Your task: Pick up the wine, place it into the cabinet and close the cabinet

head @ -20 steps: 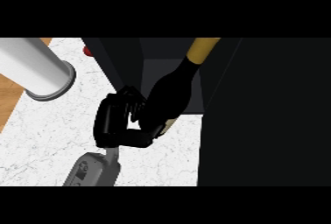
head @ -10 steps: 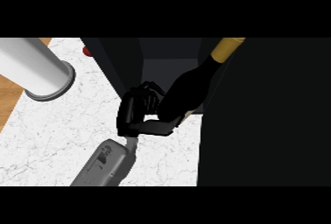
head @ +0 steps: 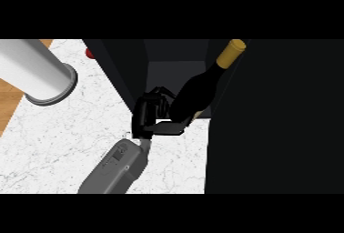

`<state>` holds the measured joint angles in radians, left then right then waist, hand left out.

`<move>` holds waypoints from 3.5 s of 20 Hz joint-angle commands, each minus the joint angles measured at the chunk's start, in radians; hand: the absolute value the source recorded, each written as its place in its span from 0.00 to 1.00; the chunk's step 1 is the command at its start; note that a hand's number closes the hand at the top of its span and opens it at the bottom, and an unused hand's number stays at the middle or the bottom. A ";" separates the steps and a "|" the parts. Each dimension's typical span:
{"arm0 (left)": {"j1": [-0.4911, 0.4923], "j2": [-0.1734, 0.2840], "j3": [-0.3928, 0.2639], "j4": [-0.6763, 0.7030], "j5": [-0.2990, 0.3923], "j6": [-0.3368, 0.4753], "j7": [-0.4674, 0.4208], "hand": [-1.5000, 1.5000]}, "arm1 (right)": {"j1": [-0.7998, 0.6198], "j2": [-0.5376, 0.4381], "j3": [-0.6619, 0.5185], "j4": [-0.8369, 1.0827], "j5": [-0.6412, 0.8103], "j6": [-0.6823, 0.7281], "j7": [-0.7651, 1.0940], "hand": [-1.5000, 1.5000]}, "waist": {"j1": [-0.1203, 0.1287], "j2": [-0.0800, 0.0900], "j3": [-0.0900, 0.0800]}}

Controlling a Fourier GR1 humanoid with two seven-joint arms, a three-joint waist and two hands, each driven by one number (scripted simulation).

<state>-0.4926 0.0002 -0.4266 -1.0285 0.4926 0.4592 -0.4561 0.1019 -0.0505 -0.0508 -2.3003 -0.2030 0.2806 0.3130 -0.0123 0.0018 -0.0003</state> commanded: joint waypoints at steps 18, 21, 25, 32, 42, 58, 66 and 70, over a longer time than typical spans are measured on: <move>-0.104 0.000 0.003 0.363 0.287 -0.184 -0.239 1.00 | 0.037 0.022 0.010 -0.004 0.007 -0.001 -0.019 0.00 | -0.002 0.000 0.000; -0.265 0.000 0.003 0.506 0.386 -0.191 -0.234 1.00 | -0.023 -0.006 0.000 0.018 -0.013 -0.003 0.032 0.00 | -0.020 0.005 -0.001; -0.231 0.000 -0.031 0.461 0.411 -0.187 -0.237 1.00 | 0.000 0.038 0.062 0.001 0.037 -0.024 0.015 0.00 | -0.010 0.002 0.000; -0.357 0.000 -0.036 0.574 0.499 -0.213 -0.226 1.00 | -0.041 0.001 0.014 0.022 -0.013 -0.014 0.030 0.00 | -0.022 0.005 0.000; -0.483 0.000 0.054 0.763 0.472 -0.272 -0.202 1.00 | 0.017 -0.032 -0.053 0.057 -0.038 0.041 -0.075 0.00 | -0.016 0.005 0.000; -0.497 0.012 0.095 0.882 0.518 -0.275 -0.316 1.00 | -0.077 -0.018 -0.019 0.047 -0.035 -0.019 0.030 0.00 | -0.028 0.012 -0.001; -0.443 0.000 0.070 0.833 0.484 -0.276 -0.461 0.00 | -0.061 0.005 0.040 0.047 0.038 -0.024 0.010 0.00 | -0.012 0.006 -0.001; -0.459 0.013 0.072 0.800 0.466 -0.273 -0.473 0.00 | 0.028 -0.006 0.020 0.013 -0.011 0.025 -0.025 0.00 | -0.006 0.001 0.000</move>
<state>-0.9606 -0.0020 -0.3832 -0.2173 0.9666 0.1647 -0.8597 0.0939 -0.0516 -0.0317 -2.2696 -0.2005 0.2877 0.2908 -0.0450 0.0222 -0.0101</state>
